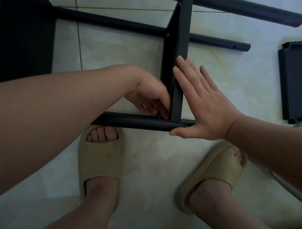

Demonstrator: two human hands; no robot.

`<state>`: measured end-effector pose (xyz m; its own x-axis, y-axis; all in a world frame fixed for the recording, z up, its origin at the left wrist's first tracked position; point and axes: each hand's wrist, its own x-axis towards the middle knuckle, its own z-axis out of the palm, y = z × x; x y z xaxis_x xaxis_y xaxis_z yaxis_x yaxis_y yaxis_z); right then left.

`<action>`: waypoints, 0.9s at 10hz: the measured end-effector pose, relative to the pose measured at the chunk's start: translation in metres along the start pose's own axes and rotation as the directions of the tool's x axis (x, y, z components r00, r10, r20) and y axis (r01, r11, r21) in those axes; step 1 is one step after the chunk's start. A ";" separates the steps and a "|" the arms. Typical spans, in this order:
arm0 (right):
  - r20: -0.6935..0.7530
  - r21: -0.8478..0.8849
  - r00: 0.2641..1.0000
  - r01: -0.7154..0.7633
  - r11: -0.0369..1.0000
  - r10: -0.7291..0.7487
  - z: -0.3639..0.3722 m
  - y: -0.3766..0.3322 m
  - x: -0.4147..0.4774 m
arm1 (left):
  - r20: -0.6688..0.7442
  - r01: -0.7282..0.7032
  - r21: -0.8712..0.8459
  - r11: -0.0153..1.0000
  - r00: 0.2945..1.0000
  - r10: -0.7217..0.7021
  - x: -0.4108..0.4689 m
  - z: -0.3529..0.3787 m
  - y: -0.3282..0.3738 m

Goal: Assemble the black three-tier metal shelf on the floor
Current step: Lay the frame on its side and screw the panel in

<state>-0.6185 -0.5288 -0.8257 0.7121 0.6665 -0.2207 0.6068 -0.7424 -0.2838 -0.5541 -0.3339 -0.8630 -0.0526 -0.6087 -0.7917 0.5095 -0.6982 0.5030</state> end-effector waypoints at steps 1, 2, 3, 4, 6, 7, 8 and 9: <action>0.003 -0.002 1.000 -0.002 1.000 0.002 0.000 0.000 0.000 | -0.020 -0.016 0.000 1.000 1.000 0.016 0.002 0.001 -0.001; 0.002 0.003 1.000 -0.003 1.000 0.003 0.000 0.000 0.000 | -0.043 -0.036 -0.011 0.999 0.998 0.036 0.003 0.002 -0.001; -0.003 0.007 1.000 -0.001 1.000 0.001 0.000 0.000 0.000 | -0.047 -0.059 -0.024 0.998 0.997 0.058 0.002 0.003 0.000; -0.001 0.005 1.000 -0.002 1.000 0.002 0.000 -0.001 0.000 | -0.044 -0.071 -0.025 0.997 0.997 0.070 0.001 0.004 0.000; 0.012 0.004 1.000 -0.003 1.000 0.003 -0.002 -0.001 0.000 | -0.044 -0.073 -0.045 0.996 0.997 0.071 0.000 0.005 -0.001; 0.013 0.006 1.000 0.001 1.000 -0.001 -0.002 -0.001 -0.001 | -0.036 -0.075 -0.076 0.994 0.997 0.072 -0.001 0.006 -0.001; 0.008 -0.005 1.000 0.010 1.000 -0.010 -0.002 -0.001 -0.001 | -0.065 -0.074 -0.084 0.994 0.996 0.069 -0.002 0.009 -0.003; 0.033 -0.035 0.999 -0.001 0.999 0.002 -0.005 -0.003 -0.002 | -0.231 -0.042 -0.017 0.999 0.972 0.037 -0.009 0.012 -0.005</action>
<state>-0.6205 -0.5279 -0.8199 0.7014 0.6666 -0.2523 0.6178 -0.7451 -0.2511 -0.5665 -0.3299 -0.8543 0.1659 -0.5302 -0.8315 0.5256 -0.6658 0.5295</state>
